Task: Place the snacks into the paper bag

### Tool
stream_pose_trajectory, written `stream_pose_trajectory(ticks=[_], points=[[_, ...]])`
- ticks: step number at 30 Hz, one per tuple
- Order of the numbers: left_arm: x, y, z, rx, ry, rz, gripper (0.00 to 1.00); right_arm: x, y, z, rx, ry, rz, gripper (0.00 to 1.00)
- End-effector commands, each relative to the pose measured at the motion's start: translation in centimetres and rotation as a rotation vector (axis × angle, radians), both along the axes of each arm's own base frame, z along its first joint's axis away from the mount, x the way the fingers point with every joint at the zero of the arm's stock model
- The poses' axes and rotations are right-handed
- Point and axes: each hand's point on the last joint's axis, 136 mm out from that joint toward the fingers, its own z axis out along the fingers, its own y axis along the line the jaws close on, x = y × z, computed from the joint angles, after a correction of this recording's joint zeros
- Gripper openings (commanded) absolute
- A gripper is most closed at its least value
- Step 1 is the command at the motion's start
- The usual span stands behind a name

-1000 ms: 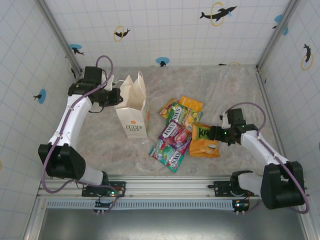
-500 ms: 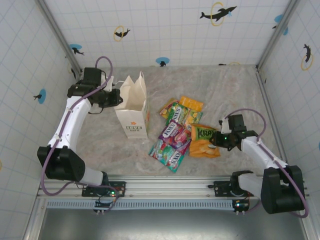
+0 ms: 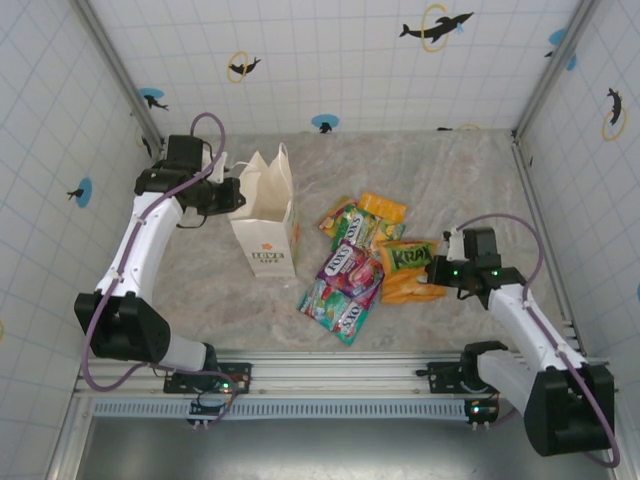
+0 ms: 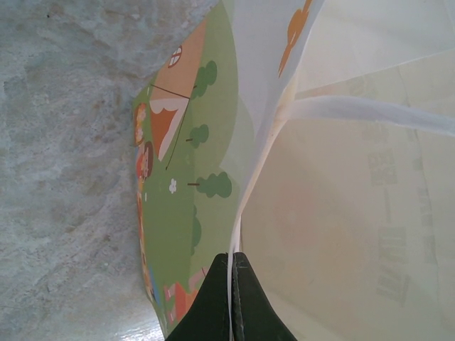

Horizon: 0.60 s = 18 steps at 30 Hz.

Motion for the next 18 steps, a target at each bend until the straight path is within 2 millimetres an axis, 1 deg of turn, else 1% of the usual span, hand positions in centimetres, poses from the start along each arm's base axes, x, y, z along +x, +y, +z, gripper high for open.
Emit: stream_pose_trajectory(ticks=[1, 4, 7, 11, 13, 14, 18], points=[[-1.0, 0.5, -0.4, 0.013, 0.024, 0.016, 0.0, 2.6, 0.6, 6.2, 0.031, -0.185, -0.02, 0.0], [-1.0, 0.4, 0.0, 0.006, 0.013, 0.023, 0.0, 3.8, 2.0, 10.8, 0.05, -0.317, -0.009, 0.0], [-1.0, 0.3, 0.5, -0.006, 0.003, 0.02, 0.0, 4.8, 4.5, 15.8, 0.055, -0.479, 0.033, 0.0], [-1.2, 0.0, 0.6, -0.019, 0.003, 0.009, 0.0, 5.7, 9.1, 22.7, 0.077, -0.689, 0.14, 0.0], [-1.1, 0.1, 0.6, -0.014, 0.004, 0.015, 0.0, 6.2, 11.3, 25.9, 0.083, -0.766, 0.181, 0.0], [-1.1, 0.2, 0.6, -0.012, 0.001, 0.017, 0.0, 6.3, 12.7, 27.6, 0.088, -0.807, 0.207, 0.0], [-1.0, 0.1, 1.1, -0.021, -0.013, 0.027, 0.0, 5.1, 17.8, 33.9, 0.147, -0.999, 0.304, 0.0]])
